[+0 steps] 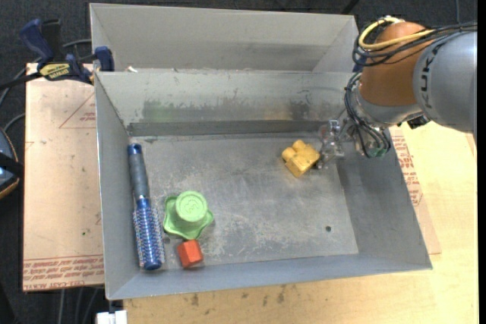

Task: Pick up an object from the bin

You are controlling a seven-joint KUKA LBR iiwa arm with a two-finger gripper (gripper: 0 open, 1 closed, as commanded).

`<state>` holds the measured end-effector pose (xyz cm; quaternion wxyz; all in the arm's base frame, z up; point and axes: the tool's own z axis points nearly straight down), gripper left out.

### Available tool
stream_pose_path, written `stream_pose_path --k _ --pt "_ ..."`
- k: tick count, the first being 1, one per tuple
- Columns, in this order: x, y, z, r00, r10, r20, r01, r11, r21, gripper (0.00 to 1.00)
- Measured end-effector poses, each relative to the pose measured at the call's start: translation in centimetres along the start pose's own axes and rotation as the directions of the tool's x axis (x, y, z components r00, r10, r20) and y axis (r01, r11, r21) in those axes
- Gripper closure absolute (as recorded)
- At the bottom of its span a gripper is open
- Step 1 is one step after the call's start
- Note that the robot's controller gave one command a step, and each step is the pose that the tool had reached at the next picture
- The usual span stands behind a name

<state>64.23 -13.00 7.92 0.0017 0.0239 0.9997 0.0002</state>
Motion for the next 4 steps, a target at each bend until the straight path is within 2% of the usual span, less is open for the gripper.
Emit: stream_pose_path --k 1,2,3,4 --pt "0.1 0.1 0.1 1.0 0.0 -0.001 0.0 1.0 0.0 0.0" --pt "2.6 4.4 0.2 0.998 0.069 0.007 -0.069 0.998 0.0 0.0" --pt "2.6 4.2 0.1 0.998 0.07 0.006 -0.07 0.998 0.001 1.0" --pt "2.6 4.3 0.3 0.998 0.069 0.007 -0.069 0.998 0.0 0.0"
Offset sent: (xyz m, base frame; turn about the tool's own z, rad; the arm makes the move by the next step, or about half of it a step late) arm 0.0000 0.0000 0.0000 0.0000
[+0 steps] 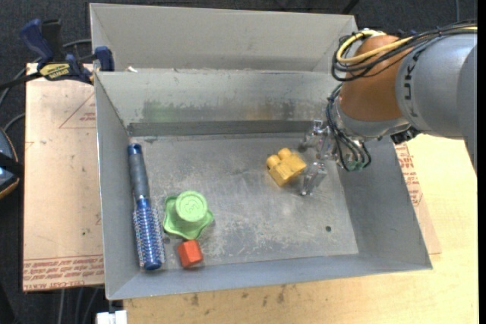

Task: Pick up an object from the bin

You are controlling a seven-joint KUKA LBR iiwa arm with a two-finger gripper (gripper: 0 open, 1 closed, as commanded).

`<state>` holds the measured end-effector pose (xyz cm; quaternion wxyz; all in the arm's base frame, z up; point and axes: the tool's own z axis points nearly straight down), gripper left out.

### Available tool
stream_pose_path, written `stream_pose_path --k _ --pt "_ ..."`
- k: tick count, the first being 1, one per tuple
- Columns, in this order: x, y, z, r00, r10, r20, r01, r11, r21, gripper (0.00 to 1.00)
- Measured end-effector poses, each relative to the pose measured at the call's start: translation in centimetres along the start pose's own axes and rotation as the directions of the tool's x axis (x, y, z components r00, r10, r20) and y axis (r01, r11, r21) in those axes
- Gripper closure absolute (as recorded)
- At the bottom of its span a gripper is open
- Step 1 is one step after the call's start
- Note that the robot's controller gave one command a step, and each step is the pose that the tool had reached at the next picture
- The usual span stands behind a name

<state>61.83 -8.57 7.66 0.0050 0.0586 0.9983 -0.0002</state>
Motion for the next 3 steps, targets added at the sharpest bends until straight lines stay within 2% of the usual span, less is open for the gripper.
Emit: stream_pose_path --k 1,2,3 --pt "2.6 3.4 -0.2 0.998 -0.065 0.006 0.065 0.998 0.002 0.0" --pt "2.7 3.4 -0.2 0.998 -0.064 0.0 0.064 0.998 0.0 1.0" --pt "1.2 12.5 -0.2 0.883 -0.47 0.01 0.47 0.883 0.003 1.0"
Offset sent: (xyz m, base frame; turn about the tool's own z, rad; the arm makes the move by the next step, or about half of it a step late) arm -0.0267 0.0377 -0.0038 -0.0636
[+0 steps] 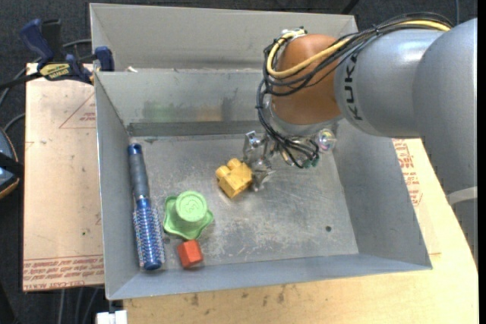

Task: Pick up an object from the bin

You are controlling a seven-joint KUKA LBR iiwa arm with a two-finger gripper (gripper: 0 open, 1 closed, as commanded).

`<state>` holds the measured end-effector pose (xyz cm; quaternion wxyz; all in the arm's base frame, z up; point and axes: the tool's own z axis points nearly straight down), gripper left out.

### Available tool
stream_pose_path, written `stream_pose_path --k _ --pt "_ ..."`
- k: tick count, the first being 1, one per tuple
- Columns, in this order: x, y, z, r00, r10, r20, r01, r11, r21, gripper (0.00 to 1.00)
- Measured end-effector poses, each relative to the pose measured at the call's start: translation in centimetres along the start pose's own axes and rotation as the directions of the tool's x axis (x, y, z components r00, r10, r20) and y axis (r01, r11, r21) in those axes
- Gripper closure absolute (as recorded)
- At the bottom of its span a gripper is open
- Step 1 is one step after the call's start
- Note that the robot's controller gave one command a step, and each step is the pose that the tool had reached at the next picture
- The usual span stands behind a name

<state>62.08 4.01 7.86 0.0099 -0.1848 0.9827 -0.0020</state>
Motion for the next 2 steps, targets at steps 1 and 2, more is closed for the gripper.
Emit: stream_pose_path --k 1,2 --pt "-3.16 8.85 -11.61 0.965 -0.264 -0.005 0.264 0.965 -0.011 1.0" --pt "-2.95 8.61 -11.25 0.966 -0.259 -0.012 0.259 0.966 -0.012 0.0"
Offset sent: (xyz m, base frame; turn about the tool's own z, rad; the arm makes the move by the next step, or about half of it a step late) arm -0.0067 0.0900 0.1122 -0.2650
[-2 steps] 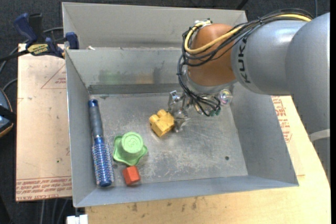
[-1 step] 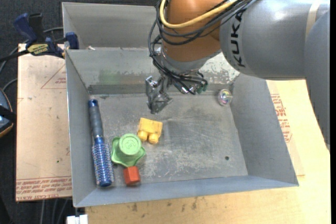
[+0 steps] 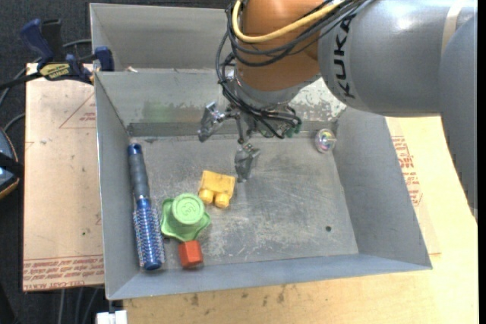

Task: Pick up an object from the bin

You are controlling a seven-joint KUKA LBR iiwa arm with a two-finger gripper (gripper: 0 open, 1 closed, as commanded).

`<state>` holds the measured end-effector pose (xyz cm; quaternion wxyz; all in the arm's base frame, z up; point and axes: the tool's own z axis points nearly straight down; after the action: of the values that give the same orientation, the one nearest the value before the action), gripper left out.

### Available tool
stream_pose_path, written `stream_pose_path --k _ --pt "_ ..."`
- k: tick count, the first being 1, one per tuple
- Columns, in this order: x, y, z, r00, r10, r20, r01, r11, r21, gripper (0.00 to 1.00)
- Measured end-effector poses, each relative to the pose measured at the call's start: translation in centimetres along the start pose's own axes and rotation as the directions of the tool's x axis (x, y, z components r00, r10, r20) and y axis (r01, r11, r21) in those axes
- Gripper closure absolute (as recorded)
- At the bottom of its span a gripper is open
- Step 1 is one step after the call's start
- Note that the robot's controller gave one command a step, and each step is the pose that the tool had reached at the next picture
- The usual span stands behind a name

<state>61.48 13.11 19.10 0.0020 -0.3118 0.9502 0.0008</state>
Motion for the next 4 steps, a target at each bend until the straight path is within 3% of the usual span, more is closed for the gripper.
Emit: stream_pose_path --k 1,2,3,4 --pt "3.4 5.1 4.2 1.0 -0.009 -0.008 0.009 1.0 -0.005 0.0" --pt "4.3 1.6 11.7 0.995 -0.098 0.003 0.098 0.995 -0.002 0.0" --pt "5.7 -4.2 11.5 0.996 -0.09 0.009 0.09 0.996 0.001 0.0" --pt "4.4 0.6 11.5 1.0 -0.015 0.006 0.015 1.0 0.007 0.0"
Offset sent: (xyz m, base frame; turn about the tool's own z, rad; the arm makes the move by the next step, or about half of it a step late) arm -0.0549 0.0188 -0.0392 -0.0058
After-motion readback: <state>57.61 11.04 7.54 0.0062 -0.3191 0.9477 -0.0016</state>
